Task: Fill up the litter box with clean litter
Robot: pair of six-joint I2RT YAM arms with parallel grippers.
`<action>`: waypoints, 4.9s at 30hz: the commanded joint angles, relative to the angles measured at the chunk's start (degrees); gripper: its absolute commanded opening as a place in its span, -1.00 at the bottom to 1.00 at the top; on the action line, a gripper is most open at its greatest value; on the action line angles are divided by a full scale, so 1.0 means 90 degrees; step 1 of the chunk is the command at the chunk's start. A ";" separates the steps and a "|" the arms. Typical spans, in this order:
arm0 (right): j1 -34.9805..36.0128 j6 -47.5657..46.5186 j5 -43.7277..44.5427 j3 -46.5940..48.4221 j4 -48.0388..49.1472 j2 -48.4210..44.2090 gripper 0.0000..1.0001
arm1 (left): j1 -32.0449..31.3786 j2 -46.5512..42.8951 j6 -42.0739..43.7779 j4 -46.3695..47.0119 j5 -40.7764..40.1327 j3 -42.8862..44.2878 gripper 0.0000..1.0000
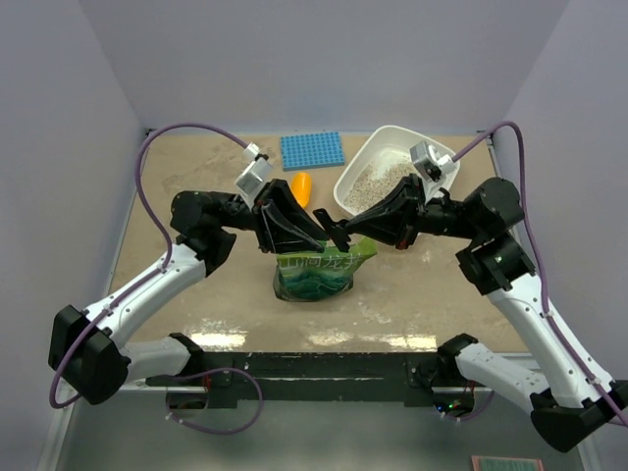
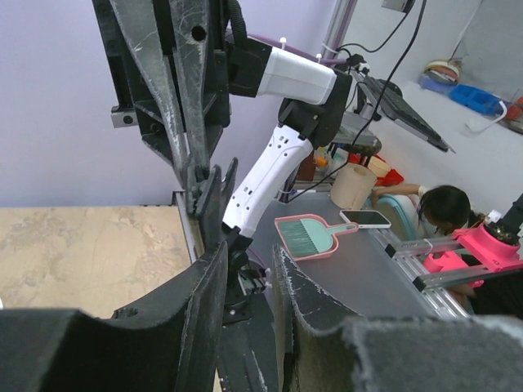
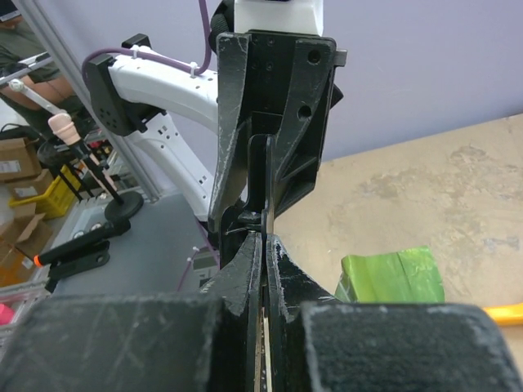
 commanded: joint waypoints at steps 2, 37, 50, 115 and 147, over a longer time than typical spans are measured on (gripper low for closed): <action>0.0261 0.0034 0.0383 0.0041 0.0353 -0.0063 -1.00 | -0.0024 -0.0153 0.0609 -0.0601 0.0027 0.0128 -0.35; 0.0623 -0.0513 0.1038 0.0393 -0.0907 -0.0346 -1.00 | -0.0014 -0.0349 0.4312 -0.5447 -0.0687 0.1535 -0.35; 0.0632 -0.0523 0.1126 0.0081 -0.0741 -0.0336 -1.00 | -0.0014 -0.0632 0.4175 -0.5291 -0.0169 0.1525 -0.35; 0.0759 -0.2125 0.1184 0.1116 -0.2548 0.0220 0.32 | -0.0014 -0.0104 0.4937 -0.7654 -0.0892 0.2619 -1.00; 0.0759 -0.1832 0.0891 0.0784 -0.2089 0.0484 -0.06 | -0.0004 -0.0124 0.4839 -0.7528 -0.0813 0.2707 -1.00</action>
